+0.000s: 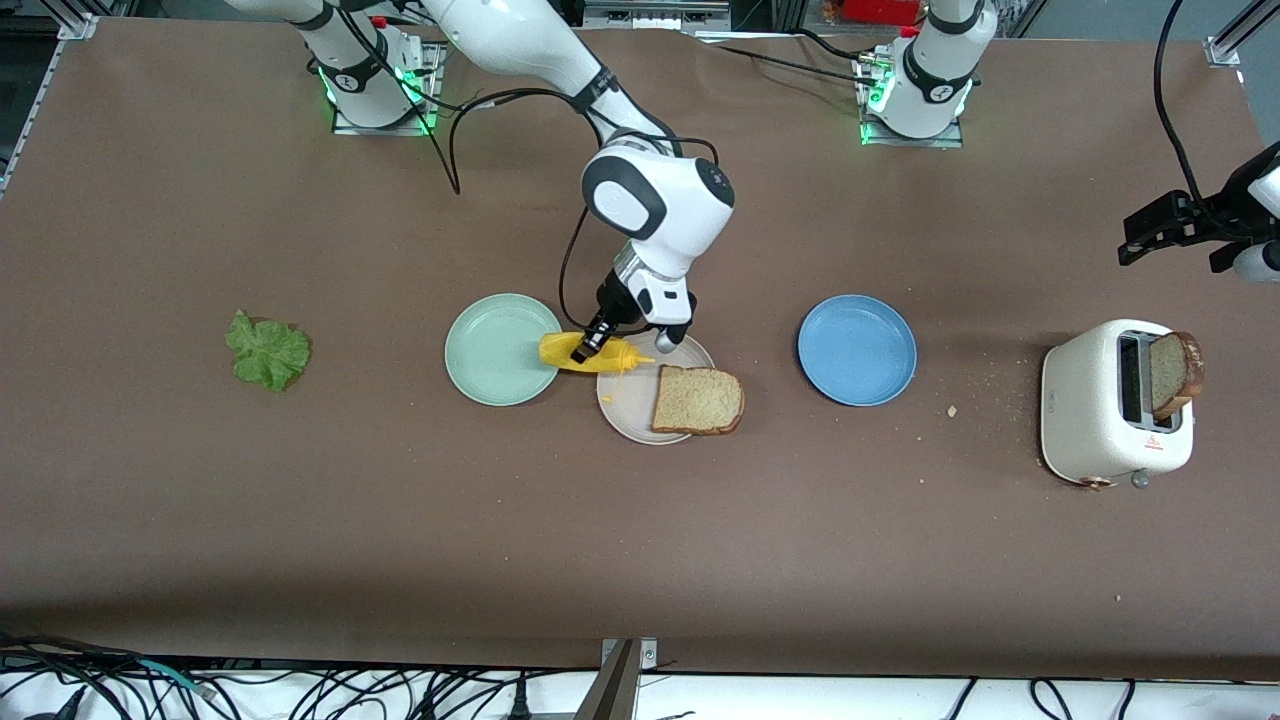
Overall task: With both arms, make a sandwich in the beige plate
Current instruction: 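Tilt the yellow mustard bottle over the bread with the right gripper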
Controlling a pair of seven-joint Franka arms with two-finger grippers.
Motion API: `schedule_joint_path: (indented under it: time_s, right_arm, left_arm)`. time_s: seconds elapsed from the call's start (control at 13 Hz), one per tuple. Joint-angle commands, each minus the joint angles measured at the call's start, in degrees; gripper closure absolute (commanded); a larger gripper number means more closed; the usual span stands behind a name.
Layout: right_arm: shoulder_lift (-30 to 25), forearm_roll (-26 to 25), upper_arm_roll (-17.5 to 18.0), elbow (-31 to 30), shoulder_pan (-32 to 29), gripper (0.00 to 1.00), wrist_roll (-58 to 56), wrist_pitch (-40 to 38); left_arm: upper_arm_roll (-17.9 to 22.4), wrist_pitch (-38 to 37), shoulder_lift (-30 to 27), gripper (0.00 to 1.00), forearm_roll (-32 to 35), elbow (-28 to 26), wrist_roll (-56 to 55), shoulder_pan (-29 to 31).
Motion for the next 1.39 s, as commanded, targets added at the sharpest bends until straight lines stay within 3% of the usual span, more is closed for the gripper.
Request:
schedule_joint_path:
  time_s: [0.0, 0.39, 0.69, 0.77, 1.0, 1.31]
  right_arm:
    - [3.58, -3.33, -1.55, 2.90, 2.33, 1.00, 2.97, -1.83]
    - [7.97, -4.40, -1.99, 6.58, 2.43, 1.00, 5.80, -1.57]
    - [6.67, -3.79, -2.17, 6.76, 2.08, 1.00, 4.40, -2.27]
    - [5.36, -3.09, -2.43, 6.76, 1.56, 1.00, 1.87, -3.14]
    - [-2.53, 6.91, -2.34, 5.89, -3.44, 1.00, -9.81, -3.41]
    - [-13.97, 15.28, -2.61, -1.57, -10.30, 1.00, -20.37, -3.15]
  left_arm:
    - [-0.35, -0.09, -0.24, 0.00, 1.58, -0.35, 0.20, -0.04]
    - [-0.35, -0.09, -0.24, 0.00, 1.58, -0.35, 0.20, -0.04]
    - [-0.35, -0.09, 0.02, 0.00, 1.58, -0.43, 0.20, -0.04]
    - [-0.35, -0.09, 0.02, 0.00, 1.58, -0.43, 0.20, -0.04]
    - [-0.35, -0.09, 0.02, 0.00, 1.58, -0.43, 0.20, -0.04]
    - [-0.35, -0.09, 0.02, 0.00, 1.58, -0.43, 0.20, -0.13]
